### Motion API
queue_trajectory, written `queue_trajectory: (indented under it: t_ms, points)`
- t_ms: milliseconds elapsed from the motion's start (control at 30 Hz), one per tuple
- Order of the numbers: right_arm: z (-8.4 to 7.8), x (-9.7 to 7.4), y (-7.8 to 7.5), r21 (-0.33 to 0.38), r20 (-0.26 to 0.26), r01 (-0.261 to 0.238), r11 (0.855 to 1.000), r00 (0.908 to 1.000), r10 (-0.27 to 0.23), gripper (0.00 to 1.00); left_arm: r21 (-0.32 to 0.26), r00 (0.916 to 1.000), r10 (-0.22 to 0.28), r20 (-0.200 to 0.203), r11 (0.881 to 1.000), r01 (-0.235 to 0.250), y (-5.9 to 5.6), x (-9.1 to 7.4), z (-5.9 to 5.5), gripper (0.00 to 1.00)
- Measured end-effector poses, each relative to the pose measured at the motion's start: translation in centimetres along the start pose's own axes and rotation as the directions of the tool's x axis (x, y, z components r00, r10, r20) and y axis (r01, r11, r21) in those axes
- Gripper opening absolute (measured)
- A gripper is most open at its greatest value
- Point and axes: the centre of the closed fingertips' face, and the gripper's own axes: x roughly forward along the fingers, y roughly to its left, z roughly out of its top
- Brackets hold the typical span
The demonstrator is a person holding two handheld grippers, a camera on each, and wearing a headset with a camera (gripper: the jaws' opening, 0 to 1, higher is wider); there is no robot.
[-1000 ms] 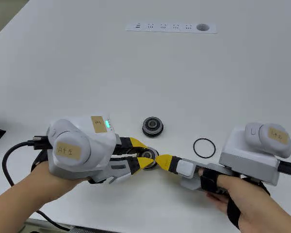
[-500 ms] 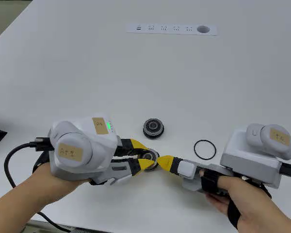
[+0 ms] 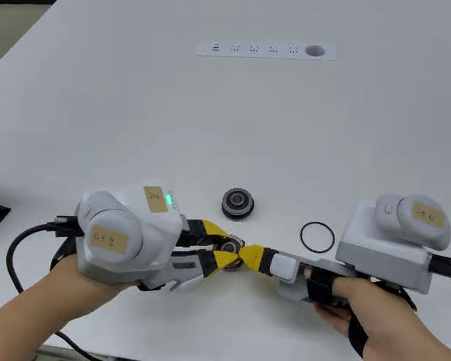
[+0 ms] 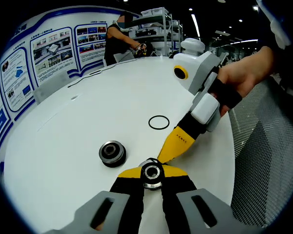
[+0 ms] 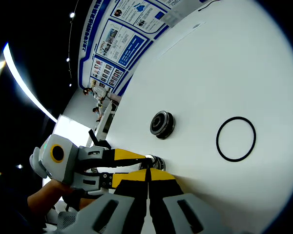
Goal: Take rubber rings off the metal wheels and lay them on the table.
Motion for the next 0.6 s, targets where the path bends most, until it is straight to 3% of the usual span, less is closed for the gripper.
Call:
queue_trajectory:
  t_ms: [600]
  points:
    - [-0.07, -0.23, 0.64, -0.028, -0.014, -0.045, 0.999, 0.9989, 0.044, 0.0, 0.007, 1.0, 0.001, 0.005, 1.0, -0.001, -0.02, -0.05, -0.01, 0.12]
